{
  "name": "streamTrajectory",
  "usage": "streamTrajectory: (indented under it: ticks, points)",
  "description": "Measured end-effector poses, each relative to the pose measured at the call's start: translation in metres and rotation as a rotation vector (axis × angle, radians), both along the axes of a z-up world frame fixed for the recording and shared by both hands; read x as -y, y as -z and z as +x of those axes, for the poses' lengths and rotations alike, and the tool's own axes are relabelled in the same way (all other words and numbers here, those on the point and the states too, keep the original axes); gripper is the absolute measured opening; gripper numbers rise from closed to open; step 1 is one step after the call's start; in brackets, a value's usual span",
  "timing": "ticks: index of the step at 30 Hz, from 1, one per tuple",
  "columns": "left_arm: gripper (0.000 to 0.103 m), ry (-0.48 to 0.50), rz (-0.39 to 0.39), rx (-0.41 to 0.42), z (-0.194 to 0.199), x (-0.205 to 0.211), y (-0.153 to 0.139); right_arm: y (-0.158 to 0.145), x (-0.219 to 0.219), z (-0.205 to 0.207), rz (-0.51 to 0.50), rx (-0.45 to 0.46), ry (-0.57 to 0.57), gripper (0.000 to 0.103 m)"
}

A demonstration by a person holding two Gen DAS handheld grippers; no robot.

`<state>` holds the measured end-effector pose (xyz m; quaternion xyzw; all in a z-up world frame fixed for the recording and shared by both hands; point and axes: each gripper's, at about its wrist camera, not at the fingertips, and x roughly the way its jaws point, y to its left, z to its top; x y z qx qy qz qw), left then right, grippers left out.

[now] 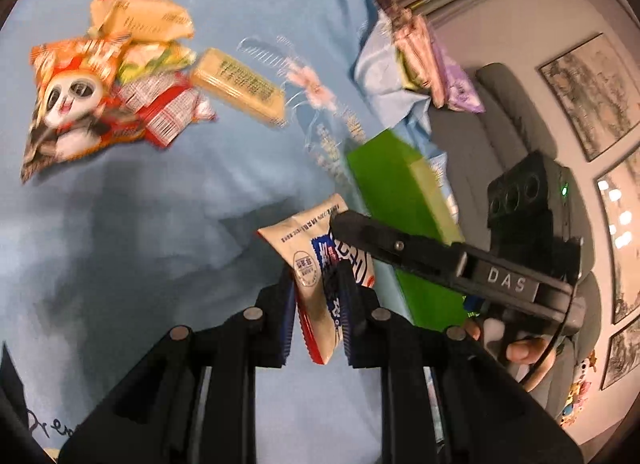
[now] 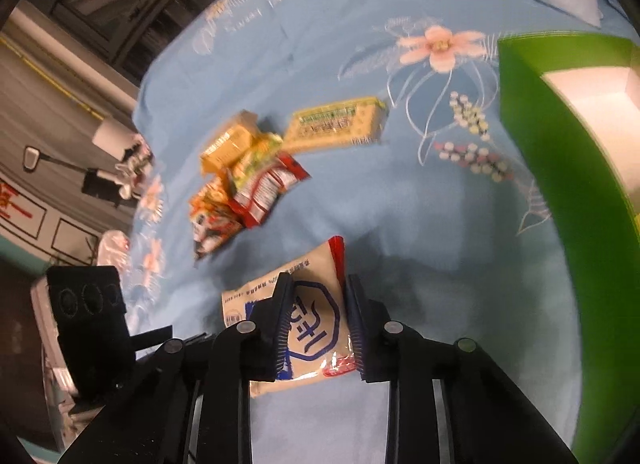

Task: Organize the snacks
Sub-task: 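Carry the biscuit bag over the green box and open the right gripper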

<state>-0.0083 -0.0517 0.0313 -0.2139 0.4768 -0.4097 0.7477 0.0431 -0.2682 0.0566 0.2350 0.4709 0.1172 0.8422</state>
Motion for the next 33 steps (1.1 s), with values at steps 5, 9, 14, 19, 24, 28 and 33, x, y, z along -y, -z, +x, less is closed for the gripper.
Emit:
streamTrajectory:
  ticks: [5, 9, 14, 19, 24, 28, 33]
  points:
    - [0.019, 0.024, 0.028, 0.087, -0.004, 0.032, -0.032, -0.030, 0.013, -0.017, -0.044, 0.086, 0.043, 0.028]
    - [0.019, 0.097, 0.038, 0.145, -0.008, 0.075, -0.056, -0.049, 0.049, -0.038, -0.023, 0.145, 0.120, 0.028]
    - [0.019, 0.189, 0.072, 0.206, -0.018, 0.141, -0.076, -0.062, 0.104, -0.070, 0.004, 0.212, 0.247, 0.028]
    - [0.019, 0.272, 0.117, 0.234, -0.029, 0.204, -0.075, -0.063, 0.153, -0.100, -0.018, 0.206, 0.405, 0.028]
    - [0.017, 0.285, 0.213, 0.289, -0.043, 0.239, -0.065, -0.044, 0.183, -0.106, 0.003, 0.124, 0.483, 0.028]
    - [0.034, 0.220, 0.285, 0.366, -0.051, 0.236, -0.071, -0.040, 0.192, -0.109, 0.040, 0.092, 0.526, 0.030]
    - [0.102, 0.014, 0.323, 0.479, -0.043, 0.194, -0.082, -0.050, 0.181, -0.111, 0.013, 0.125, 0.520, 0.085]
